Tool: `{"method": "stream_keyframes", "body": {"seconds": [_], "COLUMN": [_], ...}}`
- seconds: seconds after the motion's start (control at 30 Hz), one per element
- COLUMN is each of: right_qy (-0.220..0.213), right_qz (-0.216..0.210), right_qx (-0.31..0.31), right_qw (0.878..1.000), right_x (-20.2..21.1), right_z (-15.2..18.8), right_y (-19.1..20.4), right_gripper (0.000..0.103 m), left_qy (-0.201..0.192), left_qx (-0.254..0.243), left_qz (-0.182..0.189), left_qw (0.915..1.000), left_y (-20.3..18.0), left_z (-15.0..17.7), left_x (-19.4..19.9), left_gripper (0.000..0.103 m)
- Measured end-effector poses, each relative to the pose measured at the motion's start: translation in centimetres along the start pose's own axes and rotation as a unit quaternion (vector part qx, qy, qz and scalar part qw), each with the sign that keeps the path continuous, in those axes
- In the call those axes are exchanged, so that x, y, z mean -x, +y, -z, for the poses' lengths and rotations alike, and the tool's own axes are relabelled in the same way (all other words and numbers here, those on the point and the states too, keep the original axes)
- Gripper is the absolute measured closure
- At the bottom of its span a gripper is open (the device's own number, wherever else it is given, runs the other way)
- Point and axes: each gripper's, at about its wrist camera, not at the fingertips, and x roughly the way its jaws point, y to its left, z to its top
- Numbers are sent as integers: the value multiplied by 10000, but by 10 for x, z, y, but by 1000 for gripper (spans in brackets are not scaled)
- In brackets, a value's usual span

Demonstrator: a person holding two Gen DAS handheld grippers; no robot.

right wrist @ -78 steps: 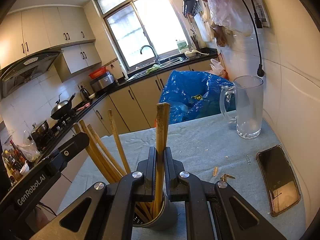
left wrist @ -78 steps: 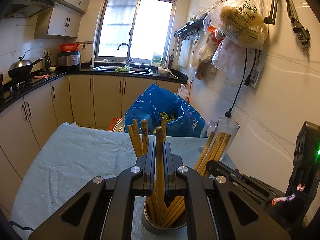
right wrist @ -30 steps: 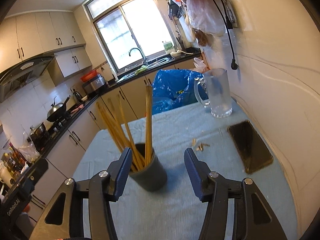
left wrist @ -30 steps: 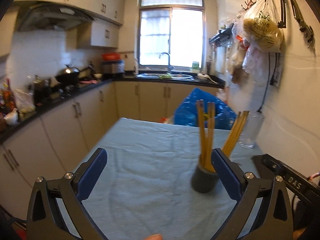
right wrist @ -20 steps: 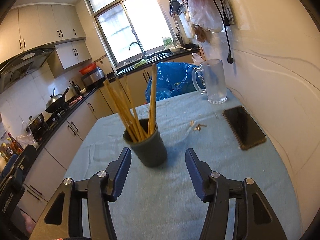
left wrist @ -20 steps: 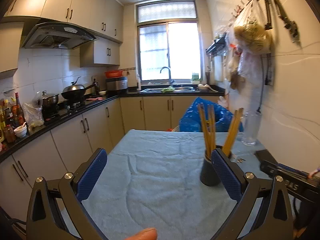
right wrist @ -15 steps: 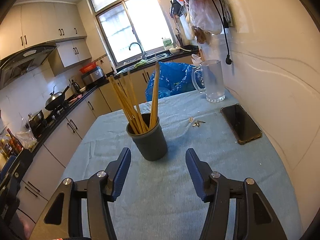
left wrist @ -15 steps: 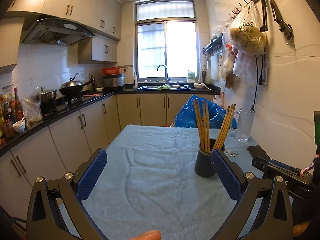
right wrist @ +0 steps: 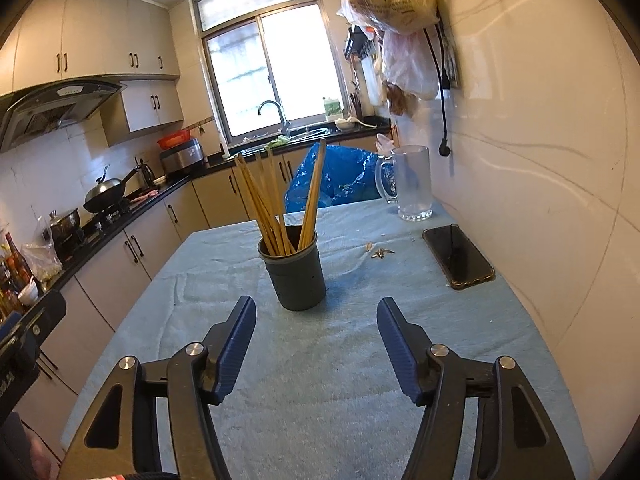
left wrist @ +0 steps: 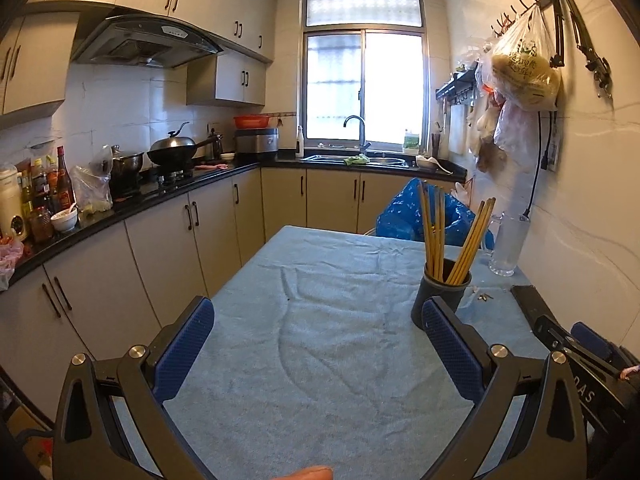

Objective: Organize utensils

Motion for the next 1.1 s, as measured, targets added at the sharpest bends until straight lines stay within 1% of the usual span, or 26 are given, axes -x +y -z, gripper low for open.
{"method": "stream_keyframes", "body": {"seconds": [0.43, 0.67, 1.1], "right_qy": [-241, -235, -216], "right_qz": [179, 268, 384], "right_qx": [174, 295, 491], "right_qw": [9994, 9989, 9978], "right_x": [15, 11, 6], "right_z": [5, 10, 15], "right_y": [1, 1, 5], "right_gripper": [33, 32, 31], "left_qy": [334, 482, 802], "left_qx": [-122, -223, -237], "left_qz": [264, 382, 432], "left_qw": [9990, 9979, 9956], "left_y": [-13, -18, -21], "left_z": [9, 17, 28], "left_x": [-7, -12, -28], "left_gripper": [0, 0, 0]}}
